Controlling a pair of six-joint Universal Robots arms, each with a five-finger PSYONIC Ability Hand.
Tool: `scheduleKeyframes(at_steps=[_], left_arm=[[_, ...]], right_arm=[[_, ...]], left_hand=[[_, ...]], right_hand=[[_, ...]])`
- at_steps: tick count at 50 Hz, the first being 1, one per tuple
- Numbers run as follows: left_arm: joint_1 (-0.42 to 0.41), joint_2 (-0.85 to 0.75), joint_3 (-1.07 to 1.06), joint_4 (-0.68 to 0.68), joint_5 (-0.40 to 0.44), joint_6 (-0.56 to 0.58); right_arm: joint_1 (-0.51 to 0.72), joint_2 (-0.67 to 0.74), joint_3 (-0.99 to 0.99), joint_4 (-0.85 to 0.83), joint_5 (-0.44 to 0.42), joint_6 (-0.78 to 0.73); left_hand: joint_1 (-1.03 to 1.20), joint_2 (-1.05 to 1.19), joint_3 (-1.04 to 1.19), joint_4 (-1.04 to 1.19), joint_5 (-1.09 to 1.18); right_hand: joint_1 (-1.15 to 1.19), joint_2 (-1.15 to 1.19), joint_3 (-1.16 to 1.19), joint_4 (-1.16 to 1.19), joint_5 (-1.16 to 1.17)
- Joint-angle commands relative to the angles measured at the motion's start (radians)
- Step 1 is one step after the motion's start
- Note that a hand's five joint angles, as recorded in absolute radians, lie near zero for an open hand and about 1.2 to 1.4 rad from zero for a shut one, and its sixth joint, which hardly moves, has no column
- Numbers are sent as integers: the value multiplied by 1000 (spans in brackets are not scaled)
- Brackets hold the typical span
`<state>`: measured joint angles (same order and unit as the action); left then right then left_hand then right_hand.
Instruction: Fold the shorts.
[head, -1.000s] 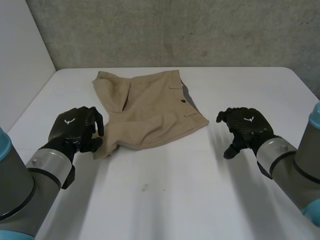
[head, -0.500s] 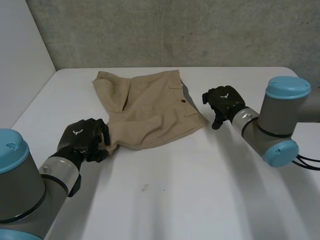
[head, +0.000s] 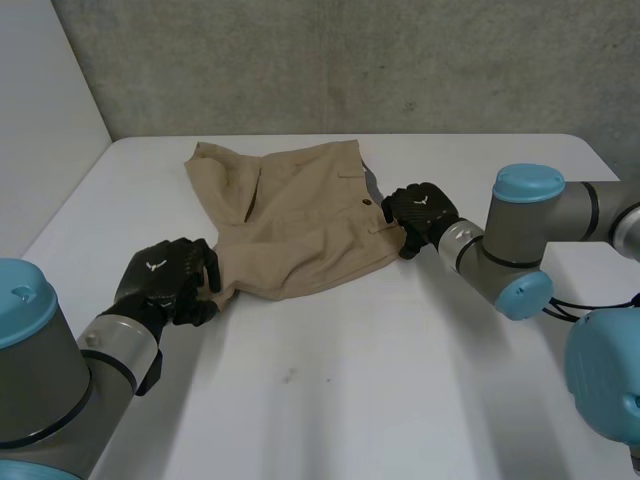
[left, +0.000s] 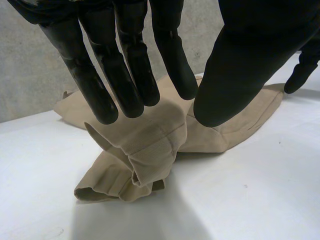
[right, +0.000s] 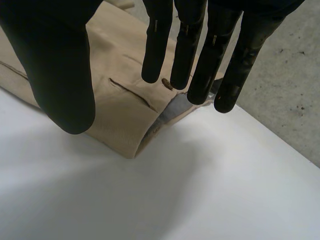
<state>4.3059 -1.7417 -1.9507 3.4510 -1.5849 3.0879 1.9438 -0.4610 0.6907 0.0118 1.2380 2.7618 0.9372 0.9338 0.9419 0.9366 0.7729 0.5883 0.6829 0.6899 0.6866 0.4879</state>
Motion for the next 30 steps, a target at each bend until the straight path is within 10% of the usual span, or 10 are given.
scheduleKeyframes(at_steps=[1,30], left_arm=[[1,1,-2,-1,0,0],[-2,2,-14,-1,0,0]], right_arm=[[0,34,-42,17,1,-5],[17,82,-134,14,28,-25]], left_hand=[[122,125,117,122,112],[128,131,123,128,117]], right_hand=[[216,121,114,118,142],[377,283,276,279,303]])
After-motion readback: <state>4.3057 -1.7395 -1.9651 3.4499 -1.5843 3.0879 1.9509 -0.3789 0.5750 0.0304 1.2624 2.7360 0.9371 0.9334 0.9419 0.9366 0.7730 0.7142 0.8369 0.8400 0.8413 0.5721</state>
